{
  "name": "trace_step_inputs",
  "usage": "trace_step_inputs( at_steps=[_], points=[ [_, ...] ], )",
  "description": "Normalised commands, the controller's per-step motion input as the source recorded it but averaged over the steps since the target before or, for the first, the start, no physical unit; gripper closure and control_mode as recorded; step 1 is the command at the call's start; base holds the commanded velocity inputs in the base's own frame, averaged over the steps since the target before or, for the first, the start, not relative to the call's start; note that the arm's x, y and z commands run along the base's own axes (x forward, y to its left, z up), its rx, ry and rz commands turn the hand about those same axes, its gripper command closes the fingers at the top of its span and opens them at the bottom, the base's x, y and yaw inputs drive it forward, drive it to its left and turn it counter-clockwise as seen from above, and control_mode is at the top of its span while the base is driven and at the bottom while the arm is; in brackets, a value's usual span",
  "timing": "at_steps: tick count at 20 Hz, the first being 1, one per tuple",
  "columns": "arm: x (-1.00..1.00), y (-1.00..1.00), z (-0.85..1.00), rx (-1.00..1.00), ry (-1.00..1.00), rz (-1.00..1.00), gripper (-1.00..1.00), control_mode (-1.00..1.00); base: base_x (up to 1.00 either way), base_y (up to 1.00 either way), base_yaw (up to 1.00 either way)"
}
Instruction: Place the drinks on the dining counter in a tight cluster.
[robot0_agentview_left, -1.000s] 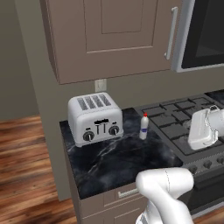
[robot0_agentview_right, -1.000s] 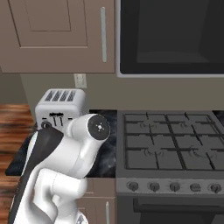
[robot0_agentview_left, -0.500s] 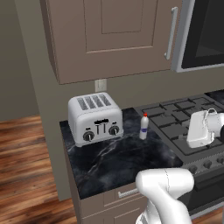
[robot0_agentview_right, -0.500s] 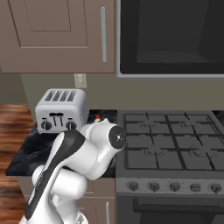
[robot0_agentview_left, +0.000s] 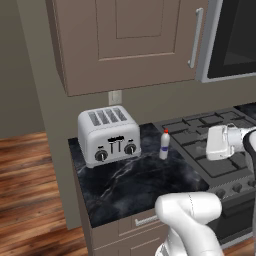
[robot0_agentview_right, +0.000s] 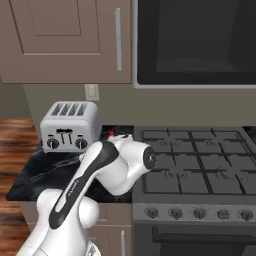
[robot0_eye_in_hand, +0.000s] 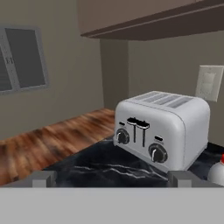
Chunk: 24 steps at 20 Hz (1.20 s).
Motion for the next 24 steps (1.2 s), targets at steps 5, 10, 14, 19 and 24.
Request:
trace_step_inputs(
  at_steps=[5,10,14,19,24],
  points=[
    [0.51,-0.01,-0.1,0.0,0.0,0.01,-1.0,-1.0,0.0,0.0,0.0],
    [0.51,-0.01,-0.15,0.0,0.0,0.0,-1.0,-1.0,0.0,0.0,0.0],
    [0.4,-0.01,-0.23,0.0,0.0,0.03,-1.0,-1.0,0.0,0.0,0.0],
    [0.41,-0.06,-0.24,0.0,0.0,0.07,-1.0,-1.0,0.0,0.0,0.0],
    [0.35,-0.06,-0.25,0.0,0.0,0.11,-1.0,-1.0,0.0,0.0,0.0]
  ],
)
